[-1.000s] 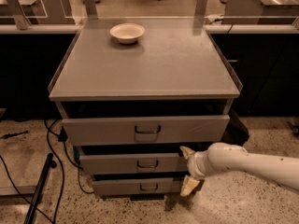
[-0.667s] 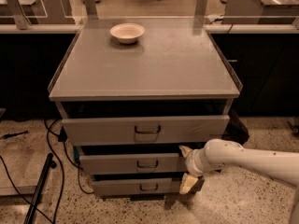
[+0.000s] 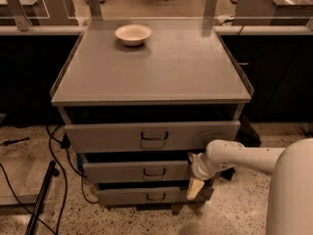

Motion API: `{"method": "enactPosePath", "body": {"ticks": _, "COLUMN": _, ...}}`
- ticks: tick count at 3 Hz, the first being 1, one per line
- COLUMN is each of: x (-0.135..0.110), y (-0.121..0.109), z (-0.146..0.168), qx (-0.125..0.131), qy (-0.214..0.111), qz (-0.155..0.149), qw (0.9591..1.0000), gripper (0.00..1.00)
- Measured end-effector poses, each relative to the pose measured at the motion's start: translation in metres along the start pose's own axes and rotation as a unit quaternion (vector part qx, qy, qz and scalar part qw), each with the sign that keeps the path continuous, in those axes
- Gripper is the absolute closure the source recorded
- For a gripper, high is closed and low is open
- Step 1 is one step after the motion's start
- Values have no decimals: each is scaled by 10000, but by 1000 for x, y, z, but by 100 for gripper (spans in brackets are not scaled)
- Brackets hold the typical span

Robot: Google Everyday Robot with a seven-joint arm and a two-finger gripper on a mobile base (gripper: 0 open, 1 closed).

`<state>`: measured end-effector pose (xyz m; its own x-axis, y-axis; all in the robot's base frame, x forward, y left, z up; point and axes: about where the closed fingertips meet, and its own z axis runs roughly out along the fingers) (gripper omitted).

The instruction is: Open middle drawer

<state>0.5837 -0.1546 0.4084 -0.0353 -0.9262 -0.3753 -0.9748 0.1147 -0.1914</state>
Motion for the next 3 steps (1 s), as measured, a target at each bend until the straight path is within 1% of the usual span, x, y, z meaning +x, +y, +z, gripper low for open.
{"method": "enactPosePath", "body": {"ticks": 1, "x": 0, "y": 0, "z": 0, "qx": -1, "qy": 1, "qz": 1, "qw": 10000, "gripper": 0}}
{"method": "enactPosePath", "body": {"ticks": 3, "x": 13, "y": 2, "z": 10, "qx": -269, "qy": 241, "qz": 302, "qw": 9989, "gripper": 0}}
